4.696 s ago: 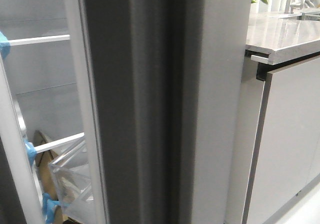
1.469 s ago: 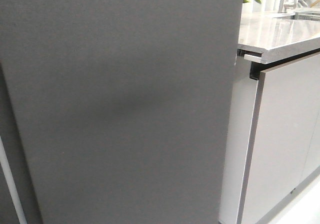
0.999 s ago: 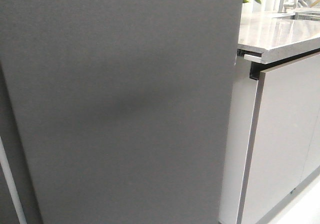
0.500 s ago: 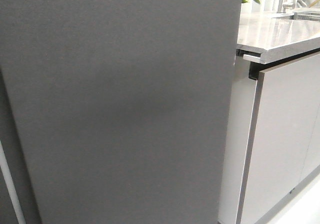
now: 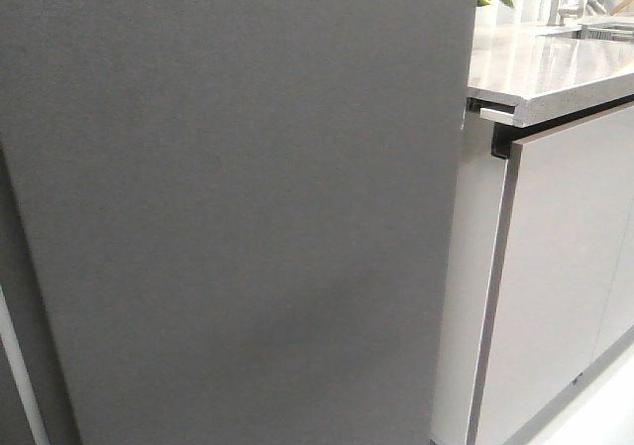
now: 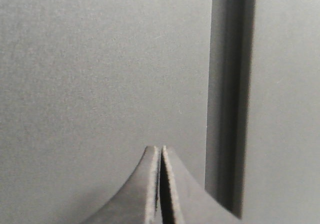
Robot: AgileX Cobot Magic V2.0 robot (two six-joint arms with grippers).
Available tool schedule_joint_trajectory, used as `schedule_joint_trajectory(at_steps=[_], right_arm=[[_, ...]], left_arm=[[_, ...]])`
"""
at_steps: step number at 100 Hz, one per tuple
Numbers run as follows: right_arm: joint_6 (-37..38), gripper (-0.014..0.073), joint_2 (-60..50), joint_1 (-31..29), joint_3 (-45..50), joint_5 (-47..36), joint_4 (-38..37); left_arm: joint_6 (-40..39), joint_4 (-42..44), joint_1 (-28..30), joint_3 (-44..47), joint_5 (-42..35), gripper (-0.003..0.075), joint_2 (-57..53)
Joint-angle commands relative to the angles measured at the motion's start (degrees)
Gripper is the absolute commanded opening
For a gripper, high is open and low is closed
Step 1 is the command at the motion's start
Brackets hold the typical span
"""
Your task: Close fridge door
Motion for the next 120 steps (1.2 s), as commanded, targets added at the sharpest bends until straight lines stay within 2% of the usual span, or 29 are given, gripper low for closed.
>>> schedule_joint_trajectory(at_steps=[1, 30, 55, 120], right_arm=[[-0.25, -0.0045, -2.39, -0.95, 1.55, -5.78, 0.65], [-0.25, -0.0044, -6.80, -2.67, 8.61, -7.77, 0.65], [-0.25, -0.0045, -7.53, -2.67, 8.61, -5.00, 0.65], [-0.25, -0.0044, -7.53, -2.67, 8.61, -5.00, 0.65]], left_arm=[[-0.25, -0.23, 0.27, 2.01, -4.16, -0.0020, -0.59], [-0.25, -0.23, 0.27, 2.01, -4.16, -0.0020, -0.59], [-0.25, -0.23, 0.27, 2.01, -4.16, -0.0020, -0.59], [-0.25, -0.23, 0.27, 2.01, -4.16, -0.0020, -0.59]])
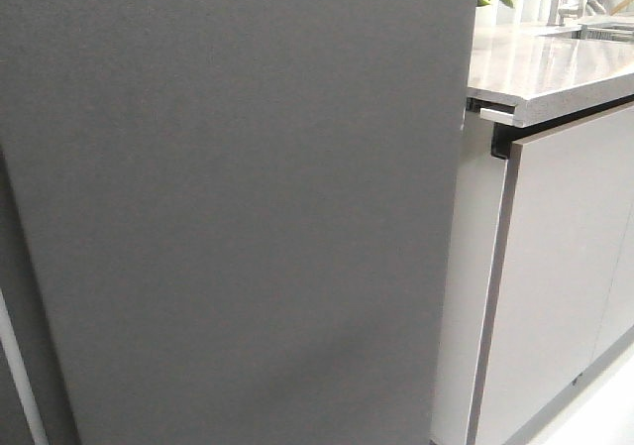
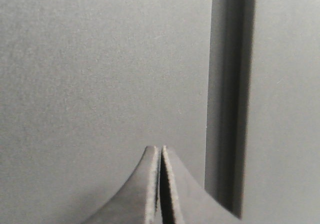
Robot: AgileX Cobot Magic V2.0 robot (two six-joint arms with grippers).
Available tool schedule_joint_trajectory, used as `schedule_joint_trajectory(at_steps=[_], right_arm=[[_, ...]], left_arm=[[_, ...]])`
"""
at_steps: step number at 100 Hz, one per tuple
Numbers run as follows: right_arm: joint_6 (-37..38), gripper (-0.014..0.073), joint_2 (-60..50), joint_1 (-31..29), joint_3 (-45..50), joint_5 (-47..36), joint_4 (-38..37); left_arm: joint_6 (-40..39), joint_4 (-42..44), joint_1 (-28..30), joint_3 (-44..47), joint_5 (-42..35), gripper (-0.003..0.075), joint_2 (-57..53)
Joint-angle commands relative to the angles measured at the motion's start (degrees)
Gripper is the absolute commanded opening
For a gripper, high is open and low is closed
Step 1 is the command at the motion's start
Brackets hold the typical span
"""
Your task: Close fridge door
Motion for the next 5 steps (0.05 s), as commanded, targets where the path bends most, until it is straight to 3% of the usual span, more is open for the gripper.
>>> schedule_joint_trajectory(at_steps=[1, 5], right_arm=[[-0.25, -0.0044, -0.34, -0.33, 1.08, -2.23, 0.30], [-0.25, -0.0045, -0.34, -0.33, 1.08, -2.23, 0.30]], left_arm=[[-0.25, -0.23, 0.27, 2.01, -4.16, -0.0020, -0.59], [-0.25, -0.23, 0.27, 2.01, -4.16, -0.0020, -0.59]])
